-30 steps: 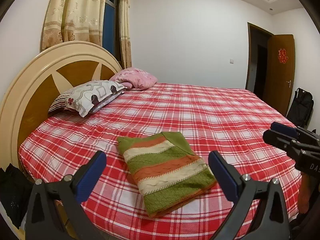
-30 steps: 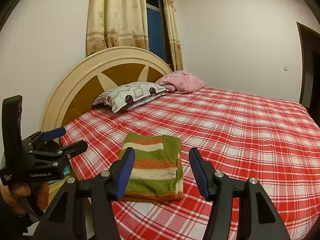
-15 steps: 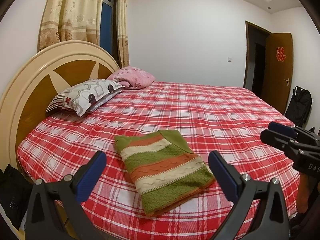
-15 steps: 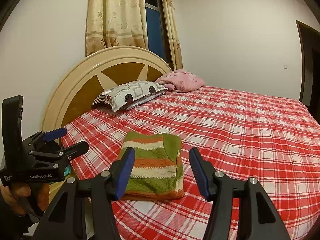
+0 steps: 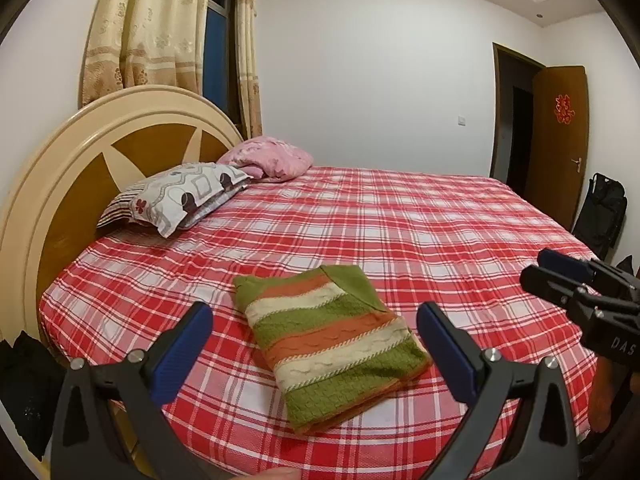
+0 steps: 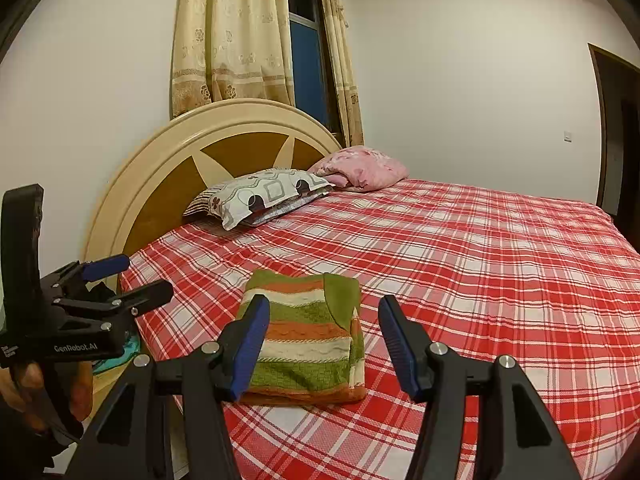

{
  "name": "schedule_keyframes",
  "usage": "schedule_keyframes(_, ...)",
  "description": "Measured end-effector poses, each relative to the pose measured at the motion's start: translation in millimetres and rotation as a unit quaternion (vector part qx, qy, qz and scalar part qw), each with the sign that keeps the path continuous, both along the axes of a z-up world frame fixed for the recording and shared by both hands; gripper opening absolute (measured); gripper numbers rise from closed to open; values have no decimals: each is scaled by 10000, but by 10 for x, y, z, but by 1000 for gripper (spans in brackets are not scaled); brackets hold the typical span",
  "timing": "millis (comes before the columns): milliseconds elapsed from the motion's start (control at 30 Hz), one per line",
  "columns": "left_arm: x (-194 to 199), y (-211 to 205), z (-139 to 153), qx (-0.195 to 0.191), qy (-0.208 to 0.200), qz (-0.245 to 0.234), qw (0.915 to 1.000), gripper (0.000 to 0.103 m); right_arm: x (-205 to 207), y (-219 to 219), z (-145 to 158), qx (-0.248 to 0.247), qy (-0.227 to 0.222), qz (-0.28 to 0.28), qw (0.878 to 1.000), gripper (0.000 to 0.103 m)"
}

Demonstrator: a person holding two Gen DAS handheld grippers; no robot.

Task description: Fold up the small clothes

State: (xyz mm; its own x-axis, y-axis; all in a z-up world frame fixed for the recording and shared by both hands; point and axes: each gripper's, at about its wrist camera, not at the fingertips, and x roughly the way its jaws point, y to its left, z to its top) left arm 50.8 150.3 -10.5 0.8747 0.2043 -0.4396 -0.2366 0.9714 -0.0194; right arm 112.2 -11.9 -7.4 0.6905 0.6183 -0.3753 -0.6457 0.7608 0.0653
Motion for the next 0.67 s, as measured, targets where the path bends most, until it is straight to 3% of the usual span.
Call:
schedule_keyframes(333,16,125,-23,-320,-55,172,9993,103,-22,48,-46,-76,1,46,10000,58)
schedule_keyframes(667,24,73,-77,-210,-85,66,9997,103,-28,60,-88,-94,44,55,9999,58)
